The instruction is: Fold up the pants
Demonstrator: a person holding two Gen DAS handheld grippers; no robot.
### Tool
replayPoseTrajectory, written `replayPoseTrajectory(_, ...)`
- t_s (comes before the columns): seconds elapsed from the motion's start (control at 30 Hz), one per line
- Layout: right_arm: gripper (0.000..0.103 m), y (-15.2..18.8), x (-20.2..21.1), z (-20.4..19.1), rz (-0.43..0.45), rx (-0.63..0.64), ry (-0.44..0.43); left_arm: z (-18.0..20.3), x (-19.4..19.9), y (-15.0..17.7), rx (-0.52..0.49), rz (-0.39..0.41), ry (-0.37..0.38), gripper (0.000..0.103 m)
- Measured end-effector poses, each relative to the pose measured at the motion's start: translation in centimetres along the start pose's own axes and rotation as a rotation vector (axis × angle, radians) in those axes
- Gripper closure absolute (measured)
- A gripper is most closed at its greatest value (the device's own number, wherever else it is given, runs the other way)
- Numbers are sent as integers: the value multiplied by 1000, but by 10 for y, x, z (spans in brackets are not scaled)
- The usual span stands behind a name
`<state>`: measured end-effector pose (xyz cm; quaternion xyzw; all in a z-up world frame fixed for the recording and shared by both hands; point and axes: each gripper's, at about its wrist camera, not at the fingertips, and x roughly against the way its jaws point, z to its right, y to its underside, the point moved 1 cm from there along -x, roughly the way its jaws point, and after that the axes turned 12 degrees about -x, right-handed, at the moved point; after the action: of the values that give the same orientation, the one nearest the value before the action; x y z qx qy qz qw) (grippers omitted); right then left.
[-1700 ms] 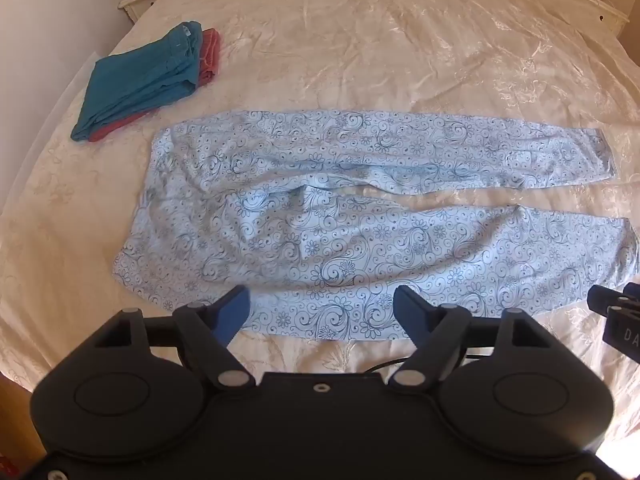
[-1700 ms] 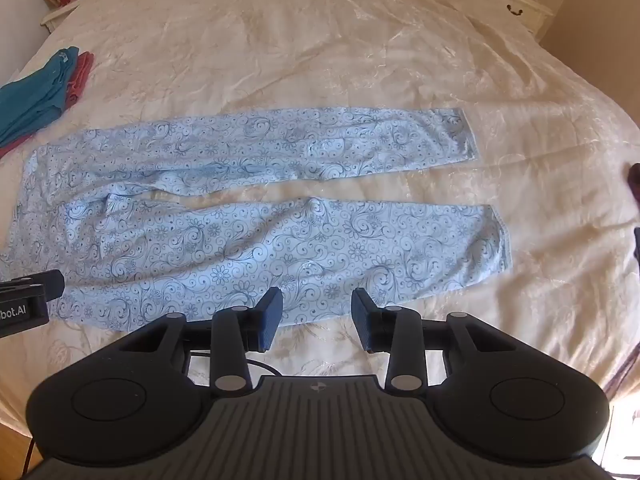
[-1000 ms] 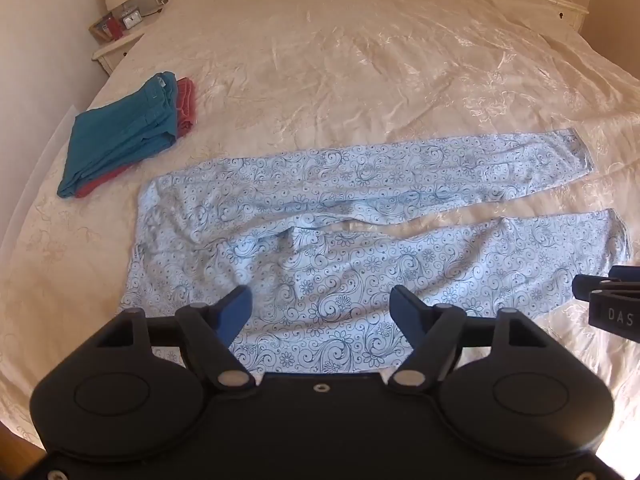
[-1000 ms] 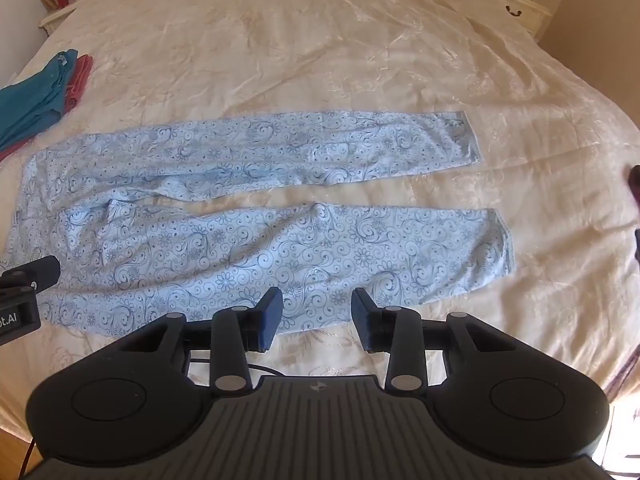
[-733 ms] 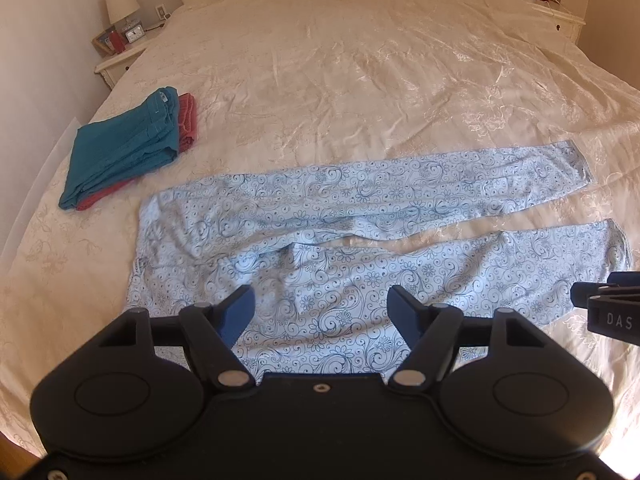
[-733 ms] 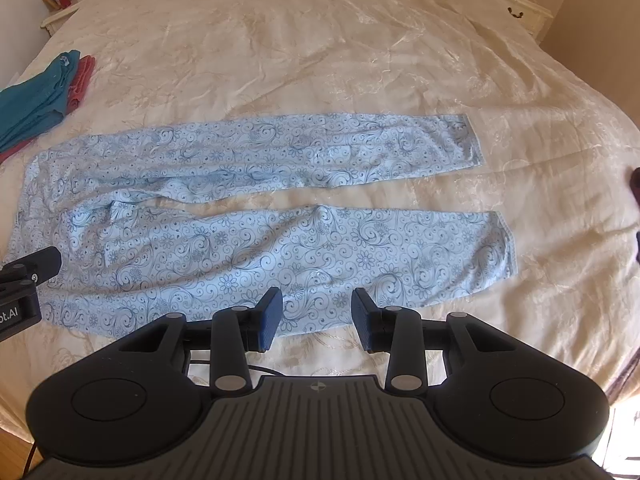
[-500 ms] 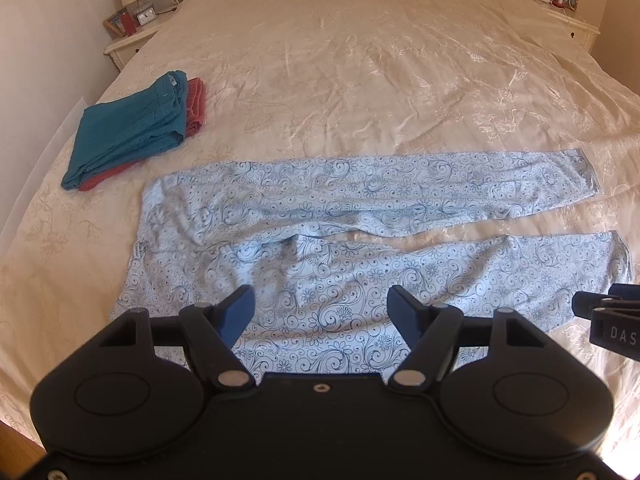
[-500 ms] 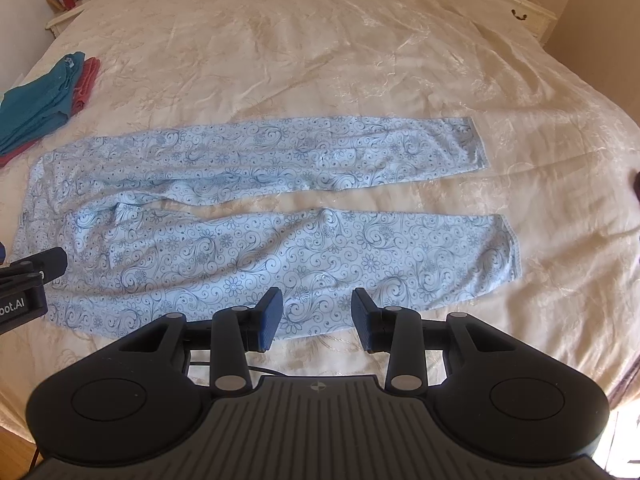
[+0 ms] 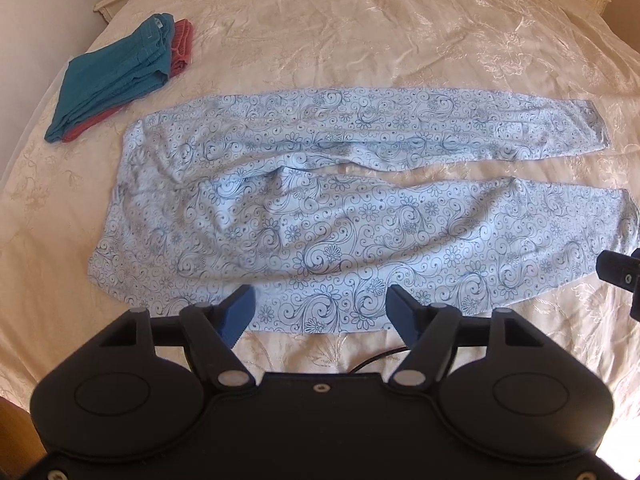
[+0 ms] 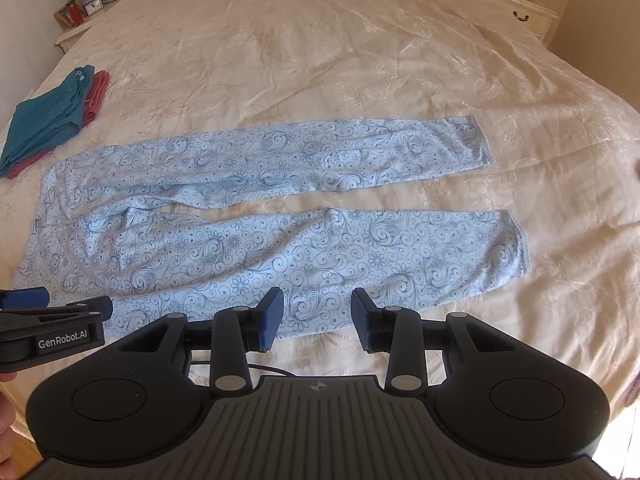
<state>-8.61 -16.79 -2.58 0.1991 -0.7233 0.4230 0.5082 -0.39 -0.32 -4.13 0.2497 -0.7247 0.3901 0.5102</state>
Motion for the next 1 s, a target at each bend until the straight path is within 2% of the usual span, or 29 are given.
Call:
replayPoseTrajectory(0.17, 66, 6, 5, 6, 35, -27, -16, 8, -1, 2, -30, -9, 21, 27)
replayPoseTrajectory(0.43, 66, 12, 9, 9, 67, -44, 27, 16, 0, 8, -79, -14, 84, 31)
replayPoseTrajectory(0.83, 66, 15, 20, 6, 110, -76, 13, 16, 4, 6, -116, 20, 149, 32)
replayPoseTrajectory(1.0, 66, 14, 19, 5, 103, -53, 6, 19, 4, 3, -127, 22, 139, 32)
